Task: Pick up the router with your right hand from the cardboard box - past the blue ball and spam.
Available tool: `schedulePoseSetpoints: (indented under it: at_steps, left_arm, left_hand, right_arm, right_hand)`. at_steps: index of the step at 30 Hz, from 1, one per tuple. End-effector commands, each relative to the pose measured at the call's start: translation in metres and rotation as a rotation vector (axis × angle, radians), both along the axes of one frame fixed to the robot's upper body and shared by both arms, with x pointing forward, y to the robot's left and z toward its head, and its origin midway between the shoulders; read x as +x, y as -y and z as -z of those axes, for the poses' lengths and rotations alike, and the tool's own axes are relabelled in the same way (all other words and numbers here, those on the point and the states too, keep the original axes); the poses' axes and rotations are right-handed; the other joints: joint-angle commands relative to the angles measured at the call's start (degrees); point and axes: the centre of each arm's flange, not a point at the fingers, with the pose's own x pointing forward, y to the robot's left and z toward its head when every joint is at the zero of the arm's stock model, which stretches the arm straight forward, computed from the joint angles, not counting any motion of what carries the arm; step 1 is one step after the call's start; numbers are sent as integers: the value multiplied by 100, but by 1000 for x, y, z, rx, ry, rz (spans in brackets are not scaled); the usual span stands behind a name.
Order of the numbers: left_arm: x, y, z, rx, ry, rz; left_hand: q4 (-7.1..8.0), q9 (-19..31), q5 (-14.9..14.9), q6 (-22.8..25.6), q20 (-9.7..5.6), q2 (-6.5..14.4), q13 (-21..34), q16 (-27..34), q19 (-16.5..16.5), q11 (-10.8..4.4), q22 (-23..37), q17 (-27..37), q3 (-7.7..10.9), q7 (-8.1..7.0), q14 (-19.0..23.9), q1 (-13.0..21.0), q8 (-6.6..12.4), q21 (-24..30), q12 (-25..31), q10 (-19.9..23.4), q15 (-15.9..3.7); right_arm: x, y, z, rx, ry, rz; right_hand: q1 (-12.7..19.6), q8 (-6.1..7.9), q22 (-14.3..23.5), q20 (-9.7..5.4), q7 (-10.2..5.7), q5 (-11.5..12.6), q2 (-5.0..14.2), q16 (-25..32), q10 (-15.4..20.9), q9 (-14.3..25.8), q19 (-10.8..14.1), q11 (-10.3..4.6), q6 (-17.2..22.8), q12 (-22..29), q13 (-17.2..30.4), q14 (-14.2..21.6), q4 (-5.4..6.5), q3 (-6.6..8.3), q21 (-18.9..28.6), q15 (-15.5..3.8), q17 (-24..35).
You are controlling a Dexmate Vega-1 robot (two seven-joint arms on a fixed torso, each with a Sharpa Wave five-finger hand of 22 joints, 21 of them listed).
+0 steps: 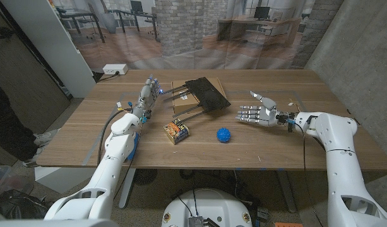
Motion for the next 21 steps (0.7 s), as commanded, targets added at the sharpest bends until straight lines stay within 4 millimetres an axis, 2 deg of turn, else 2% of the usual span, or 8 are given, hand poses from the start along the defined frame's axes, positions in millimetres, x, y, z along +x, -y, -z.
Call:
schedulePoseSetpoints:
  at_steps: [1, 14, 21]
  left_arm:
    - [3, -2, -1, -2, 0, 0]
    - [7, -6, -1, -5, -4, -4]
    - [10, -7, -1, -8, -5, -6]
  left_hand:
    - [1, 35, 18, -1235, 2, 46, 16, 27, -1373, 6, 11, 13, -46, 2, -1695, 20, 11, -14, 17, -1140, 32]
    - [0, 35, 28, -1240, 5, 53, 16, 28, -1374, 13, 12, 13, -70, 6, -1698, 26, 12, -33, 19, -1142, 36]
    - [-3, 35, 34, -1239, 4, 55, 16, 30, -1370, 15, 12, 13, -87, 2, -1699, 32, 14, -45, 20, -1145, 35]
  right_arm:
    - [4, -6, -3, -28, -75, -75]
    - [13, -20, -5, -15, -158, -177]
    - [17, -25, -4, -6, -195, -213]
  right_hand:
    - [91, 11, 23, 9, 535, -19, 20, 13, 48, 35, 68, 12, 35, 54, 27, 34, -45, 4, 36, 28, 16]
    - [163, 1, 22, 21, 533, -22, 49, -4, 47, 36, 100, 15, 49, 47, 29, 47, -87, 32, 27, 51, 17]
    - [245, -10, 22, 23, 536, -28, 79, -6, 55, 39, 217, 15, 58, 46, 30, 97, -134, 63, 48, 64, 18]
